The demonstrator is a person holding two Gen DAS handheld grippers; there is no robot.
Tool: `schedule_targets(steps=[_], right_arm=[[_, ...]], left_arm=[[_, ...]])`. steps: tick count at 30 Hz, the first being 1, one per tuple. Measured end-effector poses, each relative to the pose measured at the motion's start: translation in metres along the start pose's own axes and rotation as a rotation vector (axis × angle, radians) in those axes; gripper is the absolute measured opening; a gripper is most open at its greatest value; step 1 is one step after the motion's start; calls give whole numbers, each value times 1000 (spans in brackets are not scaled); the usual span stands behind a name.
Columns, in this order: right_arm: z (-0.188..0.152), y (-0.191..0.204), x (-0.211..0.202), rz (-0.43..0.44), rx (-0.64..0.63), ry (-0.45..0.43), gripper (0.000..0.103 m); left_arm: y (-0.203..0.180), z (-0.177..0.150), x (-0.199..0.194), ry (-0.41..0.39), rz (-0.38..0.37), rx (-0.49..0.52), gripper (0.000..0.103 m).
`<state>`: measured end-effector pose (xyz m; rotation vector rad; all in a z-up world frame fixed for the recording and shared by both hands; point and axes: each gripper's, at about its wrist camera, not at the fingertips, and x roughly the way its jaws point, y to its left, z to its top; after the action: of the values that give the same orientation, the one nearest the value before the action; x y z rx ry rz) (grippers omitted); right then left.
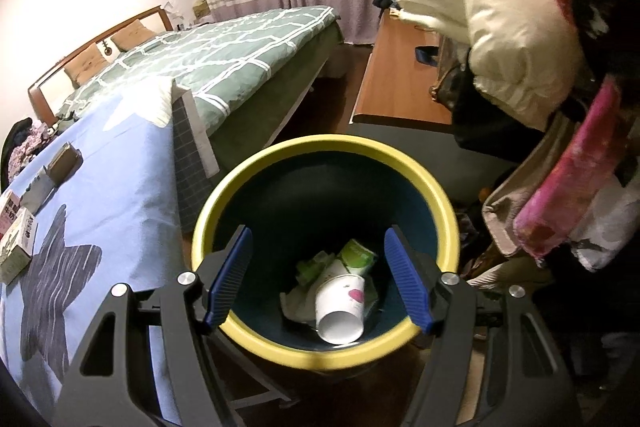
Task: Collect trash
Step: 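Carry the paper bowl with the left gripper over the bin and release it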
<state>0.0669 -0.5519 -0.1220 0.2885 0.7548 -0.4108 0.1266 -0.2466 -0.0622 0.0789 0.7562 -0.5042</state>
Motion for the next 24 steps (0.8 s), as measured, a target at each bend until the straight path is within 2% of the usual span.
schedule_targets(steps=[5, 9, 12, 19, 20, 21, 24], right_arm=[[2, -18, -4, -24, 17, -10, 65], [1, -36, -7, -44, 39, -13, 65], [1, -48, -9, -58, 52, -12, 65], [-1, -60, -6, -69, 61, 2, 65], [-1, -60, -5, -67, 61, 4, 65], [0, -60, -4, -67, 61, 6, 65], [-1, -58, -3, -66, 58, 8, 65]], left_arm=[[-58, 36, 39, 34, -121, 54, 81], [-102, 56, 69, 52, -165, 103, 81], [-134, 64, 101, 94, -193, 133, 81], [-173, 62, 157, 173, -181, 170, 82], [-176, 61, 165, 190, -178, 178, 84], [-178, 60, 171, 207, -177, 187, 93], [-178, 59, 176, 218, -163, 176, 95]])
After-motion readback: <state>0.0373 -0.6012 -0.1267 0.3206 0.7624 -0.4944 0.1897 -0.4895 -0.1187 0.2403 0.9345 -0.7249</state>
